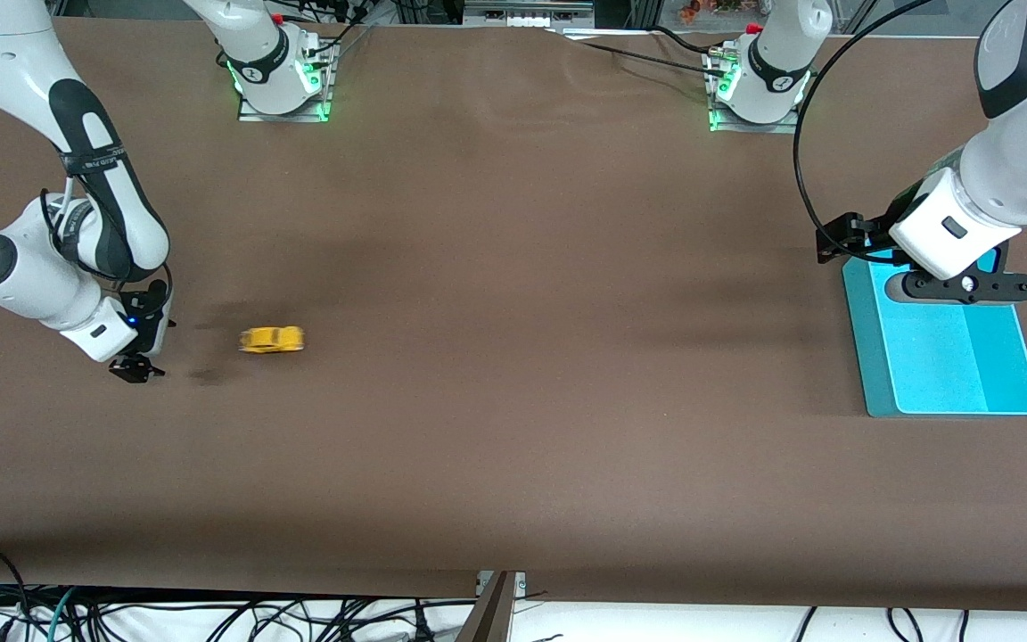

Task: Wind and store yellow beetle car
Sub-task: 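Open the right gripper, letting the car roll toward the cyan tray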

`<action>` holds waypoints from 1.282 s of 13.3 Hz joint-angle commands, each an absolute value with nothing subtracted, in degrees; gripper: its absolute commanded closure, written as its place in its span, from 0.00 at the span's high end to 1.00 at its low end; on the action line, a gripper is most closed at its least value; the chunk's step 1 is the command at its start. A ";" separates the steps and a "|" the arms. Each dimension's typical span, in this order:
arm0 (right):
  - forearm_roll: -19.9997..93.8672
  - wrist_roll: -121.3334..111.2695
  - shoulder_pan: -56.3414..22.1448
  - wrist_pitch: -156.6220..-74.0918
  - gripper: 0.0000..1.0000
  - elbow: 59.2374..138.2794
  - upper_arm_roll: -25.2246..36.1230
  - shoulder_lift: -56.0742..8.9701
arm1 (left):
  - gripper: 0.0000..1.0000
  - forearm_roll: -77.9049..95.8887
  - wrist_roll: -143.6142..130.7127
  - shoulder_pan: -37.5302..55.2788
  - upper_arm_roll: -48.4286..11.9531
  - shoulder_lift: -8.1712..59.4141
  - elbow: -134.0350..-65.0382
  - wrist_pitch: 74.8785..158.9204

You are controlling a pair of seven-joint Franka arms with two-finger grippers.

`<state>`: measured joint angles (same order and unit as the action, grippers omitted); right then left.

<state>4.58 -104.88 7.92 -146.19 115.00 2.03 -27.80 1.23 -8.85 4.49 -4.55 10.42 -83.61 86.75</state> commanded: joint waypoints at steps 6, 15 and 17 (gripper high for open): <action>6.42 -100.84 8.44 -140.47 1.00 110.76 0.18 -26.19 | 1.00 2.72 -8.88 4.83 -4.57 11.25 -82.09 86.22; 6.15 -73.51 7.65 -128.16 1.00 104.25 -1.23 -21.72 | 1.00 4.57 3.04 5.98 -4.75 12.83 -83.14 82.81; 5.54 -65.78 6.60 -123.43 1.00 101.35 -1.32 -21.62 | 1.00 4.31 11.38 5.89 -4.66 13.97 -84.28 81.48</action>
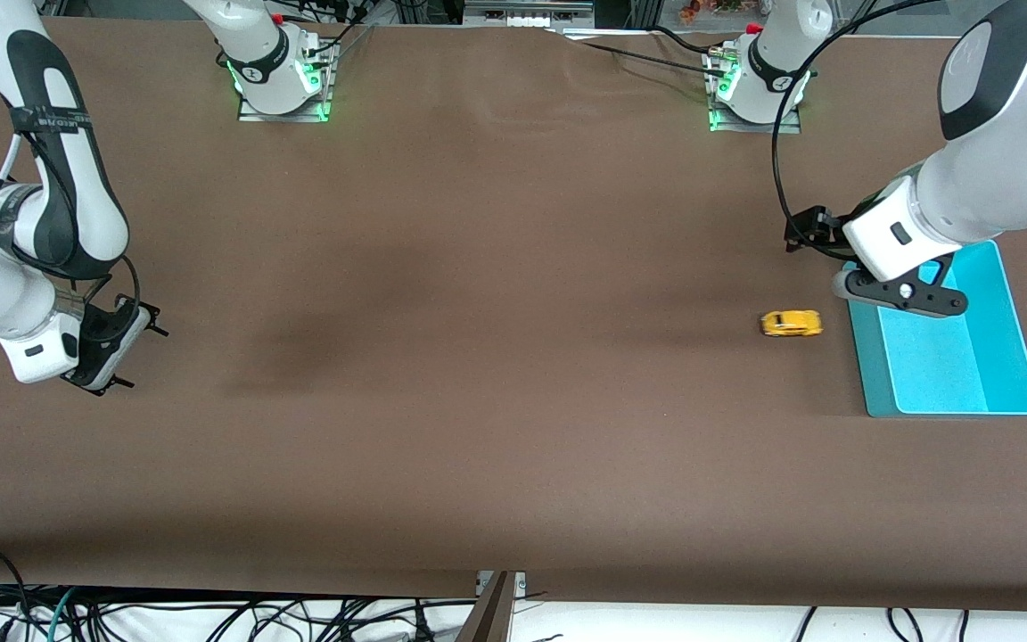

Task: Wind and store yellow beetle car
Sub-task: 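Grasp the car with the left gripper while the right gripper withdraws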

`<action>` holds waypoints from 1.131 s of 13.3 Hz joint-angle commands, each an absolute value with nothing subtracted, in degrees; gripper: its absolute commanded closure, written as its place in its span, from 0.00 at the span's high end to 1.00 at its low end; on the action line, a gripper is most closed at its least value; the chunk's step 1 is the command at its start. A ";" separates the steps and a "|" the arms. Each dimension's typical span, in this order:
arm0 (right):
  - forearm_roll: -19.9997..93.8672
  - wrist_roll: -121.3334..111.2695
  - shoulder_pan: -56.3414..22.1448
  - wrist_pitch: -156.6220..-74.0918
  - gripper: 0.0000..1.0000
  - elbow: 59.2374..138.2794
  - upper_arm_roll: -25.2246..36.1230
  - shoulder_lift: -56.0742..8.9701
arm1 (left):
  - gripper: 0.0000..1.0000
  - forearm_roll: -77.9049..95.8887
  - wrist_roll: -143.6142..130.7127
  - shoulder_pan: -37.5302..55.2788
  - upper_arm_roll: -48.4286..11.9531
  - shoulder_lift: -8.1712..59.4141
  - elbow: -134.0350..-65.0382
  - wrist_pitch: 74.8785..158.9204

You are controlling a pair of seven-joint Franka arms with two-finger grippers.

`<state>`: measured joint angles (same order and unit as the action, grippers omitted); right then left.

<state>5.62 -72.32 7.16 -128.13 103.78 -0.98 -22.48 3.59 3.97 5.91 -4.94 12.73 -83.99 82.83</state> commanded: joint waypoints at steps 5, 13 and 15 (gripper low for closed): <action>3.96 -44.77 4.93 -113.57 1.00 94.76 -1.32 -20.92 | 1.00 2.21 26.62 5.01 -4.48 16.61 -86.91 83.13; 1.49 -24.08 0.88 -96.61 1.00 82.01 -1.41 -19.69 | 1.00 -6.15 53.06 2.29 -4.48 16.61 -99.56 98.86; 1.06 -23.91 0.09 -93.71 1.00 80.52 -1.41 -19.16 | 1.00 -8.77 60.95 0.71 -4.48 16.52 -103.95 104.73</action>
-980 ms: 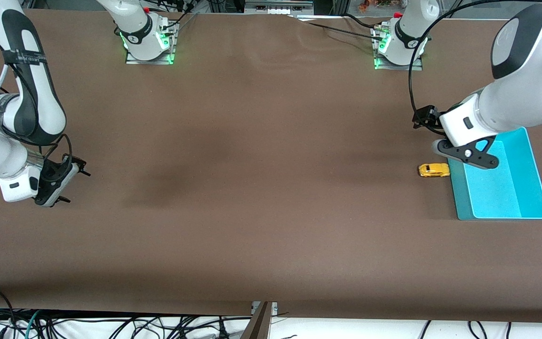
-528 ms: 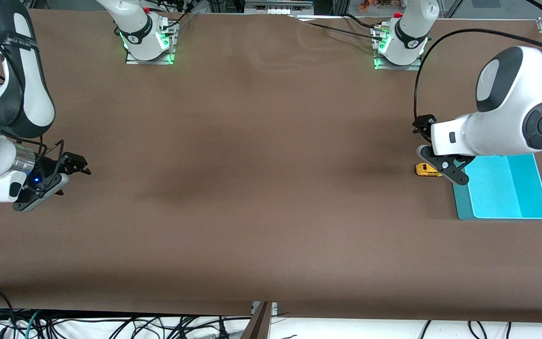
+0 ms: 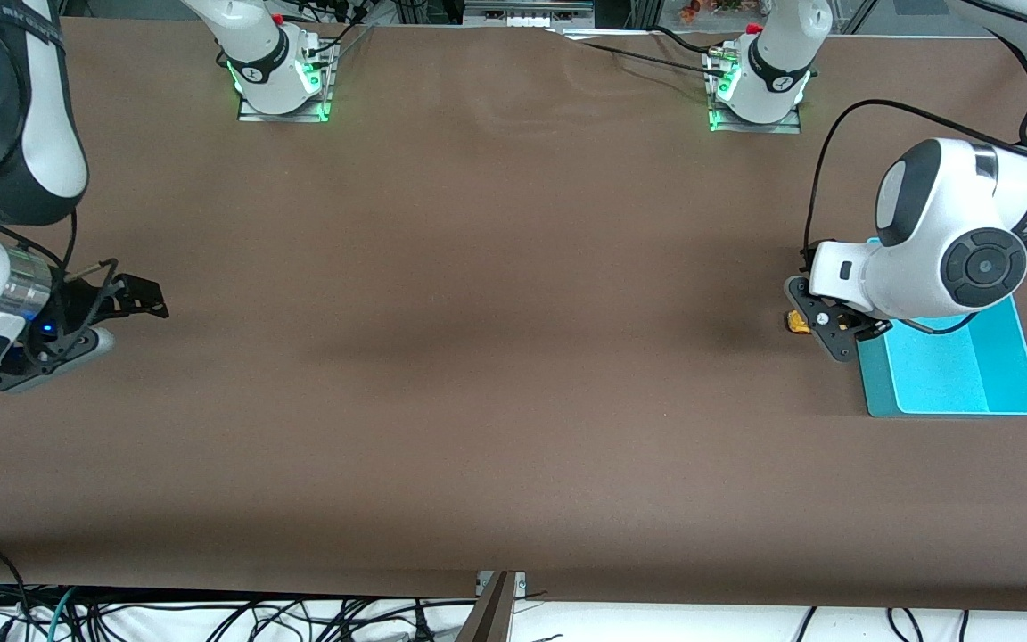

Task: Wind and store yellow beetle car
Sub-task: 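Grasp the car with the left gripper while the right gripper withdraws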

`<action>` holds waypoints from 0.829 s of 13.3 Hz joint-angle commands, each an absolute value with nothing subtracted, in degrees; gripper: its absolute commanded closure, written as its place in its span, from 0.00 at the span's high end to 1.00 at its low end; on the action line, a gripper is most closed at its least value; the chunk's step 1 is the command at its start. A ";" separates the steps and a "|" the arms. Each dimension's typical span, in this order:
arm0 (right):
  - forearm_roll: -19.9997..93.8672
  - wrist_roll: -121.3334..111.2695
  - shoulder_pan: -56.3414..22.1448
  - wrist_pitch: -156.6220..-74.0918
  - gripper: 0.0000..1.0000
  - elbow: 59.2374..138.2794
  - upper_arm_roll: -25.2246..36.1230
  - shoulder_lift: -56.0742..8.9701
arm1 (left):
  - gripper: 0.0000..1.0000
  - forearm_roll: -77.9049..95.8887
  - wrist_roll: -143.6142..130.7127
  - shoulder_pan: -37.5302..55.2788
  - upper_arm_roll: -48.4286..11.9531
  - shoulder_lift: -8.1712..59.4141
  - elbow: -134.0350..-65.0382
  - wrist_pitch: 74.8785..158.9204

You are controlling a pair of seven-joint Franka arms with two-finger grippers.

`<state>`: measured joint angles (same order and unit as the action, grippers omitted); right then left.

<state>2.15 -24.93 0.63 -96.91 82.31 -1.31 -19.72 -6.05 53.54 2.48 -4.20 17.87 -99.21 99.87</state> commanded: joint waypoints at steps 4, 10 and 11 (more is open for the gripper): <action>-2.37 -24.43 -0.53 -92.64 1.00 80.33 -1.14 -15.57 | 1.00 -12.02 74.68 -4.03 -4.48 16.00 -115.37 121.59; -3.94 -24.34 -0.18 -94.75 1.00 80.42 -0.79 -11.17 | 1.00 -16.26 80.95 -7.20 -4.48 20.74 -122.95 137.45; -4.83 -24.43 -0.09 -94.57 1.00 80.51 -0.70 -10.21 | 1.00 -16.26 80.95 -7.64 -4.48 20.74 -124.09 138.51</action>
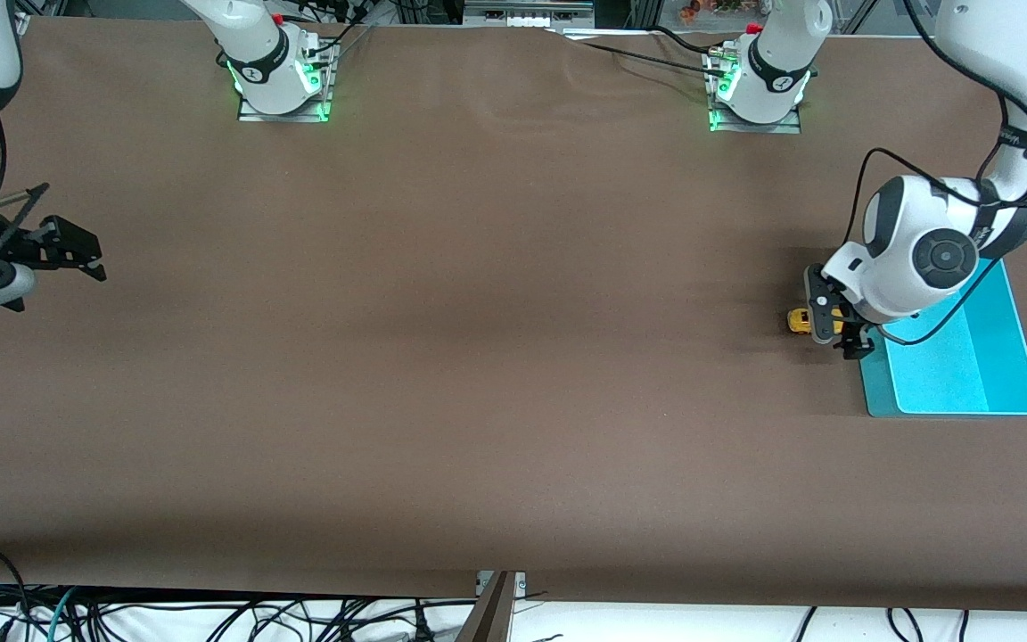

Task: Wind and store yellow beetle car
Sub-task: 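Grasp the car with the left gripper while the right gripper withdraws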

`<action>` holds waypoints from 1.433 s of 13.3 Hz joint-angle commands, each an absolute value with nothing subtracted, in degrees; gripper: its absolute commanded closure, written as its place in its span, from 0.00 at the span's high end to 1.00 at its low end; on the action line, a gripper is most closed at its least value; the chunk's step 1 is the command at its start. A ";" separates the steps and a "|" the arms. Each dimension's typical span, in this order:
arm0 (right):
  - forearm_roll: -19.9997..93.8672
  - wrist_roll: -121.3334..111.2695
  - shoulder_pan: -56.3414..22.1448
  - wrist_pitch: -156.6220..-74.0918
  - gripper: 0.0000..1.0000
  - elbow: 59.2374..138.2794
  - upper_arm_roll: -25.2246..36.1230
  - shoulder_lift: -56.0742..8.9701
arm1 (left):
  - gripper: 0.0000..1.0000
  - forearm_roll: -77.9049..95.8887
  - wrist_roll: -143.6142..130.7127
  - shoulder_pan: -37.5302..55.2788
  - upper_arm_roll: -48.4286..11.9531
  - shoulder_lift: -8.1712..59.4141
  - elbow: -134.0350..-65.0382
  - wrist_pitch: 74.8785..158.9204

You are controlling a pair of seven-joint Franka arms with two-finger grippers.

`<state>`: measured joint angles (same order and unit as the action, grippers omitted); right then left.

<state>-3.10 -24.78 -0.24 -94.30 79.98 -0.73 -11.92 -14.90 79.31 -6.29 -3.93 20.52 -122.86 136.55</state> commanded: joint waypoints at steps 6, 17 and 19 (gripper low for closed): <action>-5.45 -14.21 0.09 -92.47 1.00 81.65 -1.23 -8.35 | 1.00 -16.35 80.86 -9.84 -4.48 22.67 -129.45 147.29; -2.37 -3.71 1.14 -87.37 1.00 84.99 -1.32 -5.71 | 0.07 -15.29 72.38 -9.41 -11.75 18.73 -129.74 144.00; -2.29 -2.02 1.05 -87.10 1.00 84.90 -1.32 -5.71 | 0.08 -15.29 64.54 -9.40 -17.20 17.32 -123.96 132.60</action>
<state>-3.25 -3.90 0.56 -87.84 83.31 -0.91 -7.55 -14.98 70.30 -9.15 -13.16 20.29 -128.26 142.08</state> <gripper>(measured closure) 0.000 0.493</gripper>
